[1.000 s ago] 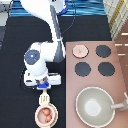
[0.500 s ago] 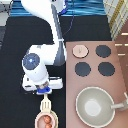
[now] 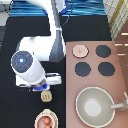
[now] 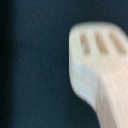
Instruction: Take the lid off the pot, put the pot on the plate, and use the tool to push the pot to the front of the table.
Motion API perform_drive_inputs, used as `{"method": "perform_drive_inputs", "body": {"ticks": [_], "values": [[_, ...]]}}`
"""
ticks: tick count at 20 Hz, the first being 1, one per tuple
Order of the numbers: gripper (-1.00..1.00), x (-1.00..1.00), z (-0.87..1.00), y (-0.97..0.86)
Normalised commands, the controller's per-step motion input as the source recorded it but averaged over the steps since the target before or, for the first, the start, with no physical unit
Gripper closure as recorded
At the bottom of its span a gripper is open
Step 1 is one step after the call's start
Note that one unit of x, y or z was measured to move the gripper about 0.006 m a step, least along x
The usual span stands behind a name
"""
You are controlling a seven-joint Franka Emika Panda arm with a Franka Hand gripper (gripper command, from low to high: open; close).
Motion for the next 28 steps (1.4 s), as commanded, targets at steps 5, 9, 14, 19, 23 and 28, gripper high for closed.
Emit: {"method": "perform_drive_inputs", "body": {"ticks": [5,9,14,19,23,28], "values": [[1.00,-1.00,-0.33,0.23],[1.00,-1.00,-0.92,0.30],[1.00,-1.00,-0.88,0.26],[1.00,-1.00,-0.31,0.32],[1.00,-1.00,0.00,0.41],[1.00,-1.00,0.00,0.36]]}}
